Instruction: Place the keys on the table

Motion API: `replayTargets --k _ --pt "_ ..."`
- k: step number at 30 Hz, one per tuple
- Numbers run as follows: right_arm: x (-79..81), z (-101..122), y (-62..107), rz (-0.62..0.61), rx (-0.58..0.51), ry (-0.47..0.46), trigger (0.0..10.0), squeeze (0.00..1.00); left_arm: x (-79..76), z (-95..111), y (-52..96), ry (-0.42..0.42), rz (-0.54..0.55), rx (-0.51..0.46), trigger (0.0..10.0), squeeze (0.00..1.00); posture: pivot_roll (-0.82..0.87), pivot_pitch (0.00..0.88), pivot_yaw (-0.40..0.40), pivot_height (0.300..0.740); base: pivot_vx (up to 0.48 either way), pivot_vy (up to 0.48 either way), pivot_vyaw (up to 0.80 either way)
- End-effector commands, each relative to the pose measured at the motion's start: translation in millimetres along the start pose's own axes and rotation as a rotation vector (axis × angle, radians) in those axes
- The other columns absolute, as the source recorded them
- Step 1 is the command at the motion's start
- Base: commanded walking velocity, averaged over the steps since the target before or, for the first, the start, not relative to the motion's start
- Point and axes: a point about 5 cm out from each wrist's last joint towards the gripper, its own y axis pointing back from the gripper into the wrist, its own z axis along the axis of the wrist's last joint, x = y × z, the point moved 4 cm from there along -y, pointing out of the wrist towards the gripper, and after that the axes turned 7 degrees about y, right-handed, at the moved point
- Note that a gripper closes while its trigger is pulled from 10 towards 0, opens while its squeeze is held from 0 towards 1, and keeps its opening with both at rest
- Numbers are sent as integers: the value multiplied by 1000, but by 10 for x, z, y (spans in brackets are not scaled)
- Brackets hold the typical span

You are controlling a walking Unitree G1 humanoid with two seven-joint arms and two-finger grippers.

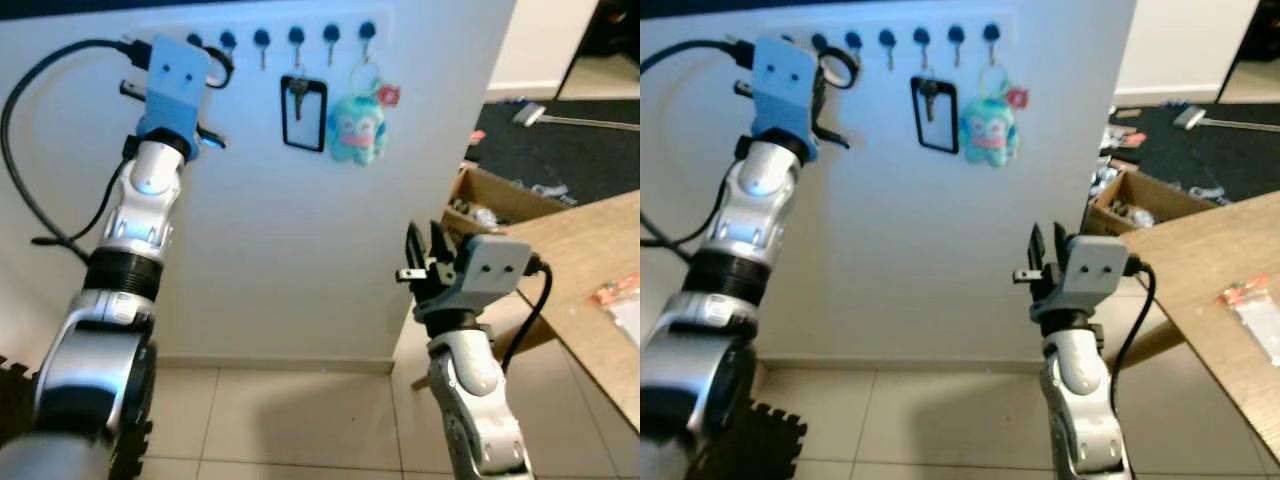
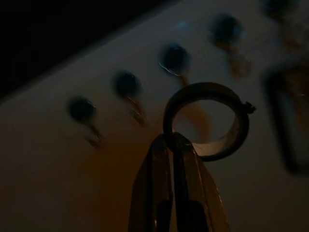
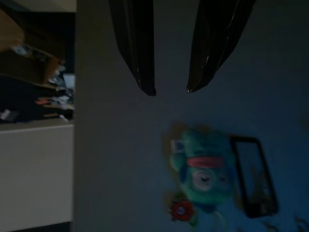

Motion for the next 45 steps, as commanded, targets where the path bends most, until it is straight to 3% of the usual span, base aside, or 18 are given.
replayTargets --k 1,4,8,10,15,23,24,31,32,33,34,35,39,40,42,43,44,45 --pt "29 45 -12 30 -11 -10 10000 0 -287 56 113 31 -128 -18 10000 0 -31 231 70 740 0 0 0" --pt "44 73 -40 48 -23 -5 10000 0 -562 15 257 86 -201 6 10000 0 -25 229 67 740 0 0 0" --pt "72 114 -73 69 -39 -5 10000 0 -725 -41 330 115 -220 32 10000 0 -20 225 65 740 0 0 0" --pt "171 217 -108 141 -76 -7 10000 0 -863 -90 402 125 -225 54 10000 0 -21 223 63 740 0 0 0" --pt "402 360 -85 314 -130 30 10000 0 -1026 -47 523 198 -267 79 10000 0 -22 218 62 740 0 0 0" --pt "438 371 -116 320 -142 22 10000 0 -1218 41 655 256 -362 71 10000 0 -15 209 62 740 0 0 0" --pt "446 368 -125 320 -141 7 10000 1000 -1265 53 680 261 -376 71 10000 0 -10 204 60 740 0 0 0" --pt "471 330 -141 337 -117 -64 10000 1000 -1364 104 756 286 -420 70 10000 0 -8 201 62 740 0 0 0" --pt "496 319 -140 354 -110 -75 10000 816 -1382 112 777 293 -429 73 10000 0 -5 196 62 740 0 0 0" --pt "496 319 -140 354 -110 -75 10000 816 -1382 112 777 293 -429 73 10000 0 -5 196 62 740 0 0 0" --pt "526 309 -138 372 -103 -86 10000 208 -1399 122 793 302 -438 74 10000 0 -5 196 62 740 0 0 0" --pt "555 300 -137 387 -98 -95 10000 0 -1408 136 806 307 -445 74 10000 0 -5 196 62 740 0 0 0" --pt "643 272 -132 425 -89 -100 10000 0 -1434 185 835 332 -463 66 10000 0 0 192 56 740 0 0 0" --pt "659 266 -132 432 -88 -102 9373 0 -1433 189 840 335 -463 67 10000 0 0 192 55 740 0 0 0" --pt "659 266 -132 432 -88 -102 9373 0 -1433 189 840 335 -463 67 10000 0 0 192 55 740 0 0 0" --pt "677 258 -133 440 -86 -107 2353 0 -1429 188 846 335 -460 69 10000 0 3 193 52 740 0 0 0" --pt "683 256 -135 441 -85 -109 2353 0 -1426 186 847 334 -458 70 10000 0 3 193 52 740 0 0 0" --pt "684 254 -135 442 -84 -112 0 0 -1425 185 850 333 -455 72 10000 0 4 195 50 740 0 0 0"
